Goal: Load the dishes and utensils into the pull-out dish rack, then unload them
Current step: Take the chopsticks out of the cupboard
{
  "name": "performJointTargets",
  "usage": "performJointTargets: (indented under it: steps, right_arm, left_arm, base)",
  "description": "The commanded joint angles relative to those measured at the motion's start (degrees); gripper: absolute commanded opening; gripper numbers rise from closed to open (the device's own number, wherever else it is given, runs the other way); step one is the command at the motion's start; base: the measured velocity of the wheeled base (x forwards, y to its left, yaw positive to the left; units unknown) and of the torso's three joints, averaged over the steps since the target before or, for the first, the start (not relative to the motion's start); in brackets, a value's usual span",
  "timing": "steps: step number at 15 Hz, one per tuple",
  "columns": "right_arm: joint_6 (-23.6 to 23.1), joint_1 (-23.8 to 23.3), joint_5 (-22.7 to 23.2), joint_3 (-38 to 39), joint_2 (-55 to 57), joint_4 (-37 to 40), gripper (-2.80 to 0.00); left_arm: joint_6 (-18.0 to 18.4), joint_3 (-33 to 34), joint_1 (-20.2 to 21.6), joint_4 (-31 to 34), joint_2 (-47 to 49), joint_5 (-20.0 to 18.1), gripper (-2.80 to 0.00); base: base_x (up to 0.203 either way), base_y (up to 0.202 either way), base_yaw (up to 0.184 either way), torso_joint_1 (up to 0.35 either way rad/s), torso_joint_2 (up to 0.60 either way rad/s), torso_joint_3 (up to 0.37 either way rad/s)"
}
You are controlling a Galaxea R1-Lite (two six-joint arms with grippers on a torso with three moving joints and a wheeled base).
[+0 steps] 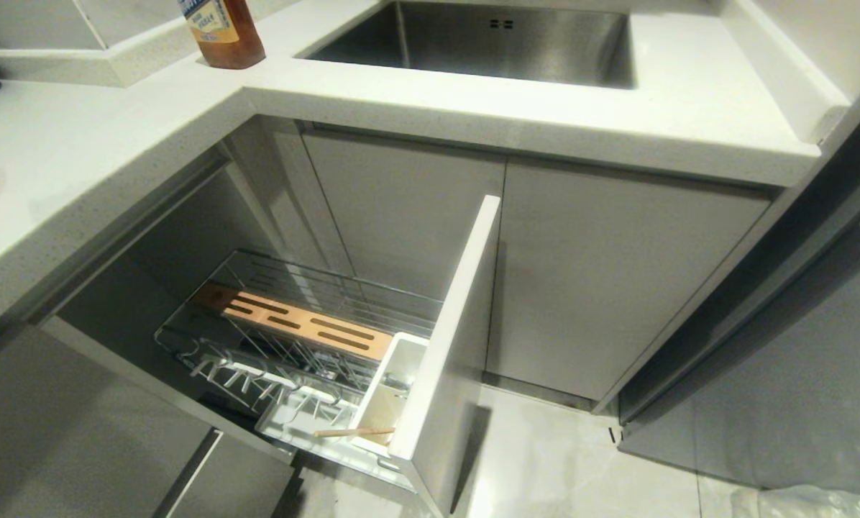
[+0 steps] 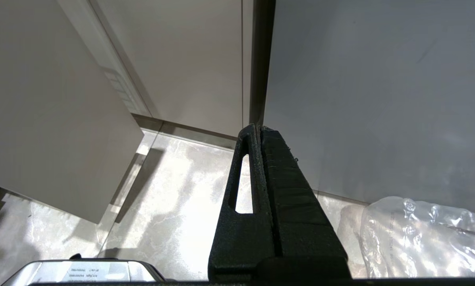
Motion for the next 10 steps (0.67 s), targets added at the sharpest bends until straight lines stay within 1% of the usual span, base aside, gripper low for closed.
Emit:
performJointTargets:
  steps: [1, 4, 7, 8, 9, 10]
  right_arm:
    - [0.00, 0.00, 0.00, 0.00, 0.05, 0.00, -2.80]
    - [0.00, 0.00, 0.00, 0.00, 0.05, 0.00, -2.80]
    - [0.00, 0.00, 0.00, 0.00, 0.05, 0.00, -2.80]
    - [0.00, 0.00, 0.00, 0.00, 0.05, 0.00, -2.80]
    - [0.00, 0.00, 0.00, 0.00, 0.05, 0.00, -2.80]
    - [0.00, 0.00, 0.00, 0.00, 0.05, 0.00, -2.80]
  left_arm:
    - [-0.12, 2.88, -4.19, 1.62, 1.52, -0.28, -2.80]
    - [-0.06, 4.80, -11.07, 7.45, 7.07, -0.56, -2.80]
    - [-0.18, 4.93, -15.29, 19.04, 14.07, -0.87, -2.80]
    - [-0.19, 4.74, -15.75, 24.17, 17.10, -1.79, -2.80]
    - [-0.17, 4.50, -15.73, 29.06, 20.33, -3.72, -2.80]
    - [-0.12, 4.35, -15.08, 31.58, 23.24, -6.71, -2.80]
  base:
    - [0.000, 0.000, 0.000, 0.000, 0.00, 0.000]
    - [0.000, 0.000, 0.000, 0.000, 0.00, 0.000]
    - [0.000, 0.000, 0.000, 0.000, 0.00, 0.000]
    - [0.000, 0.000, 0.000, 0.000, 0.00, 0.000]
    - [0.000, 0.000, 0.000, 0.000, 0.00, 0.000]
    - [0.000, 0.000, 0.000, 0.000, 0.00, 0.000]
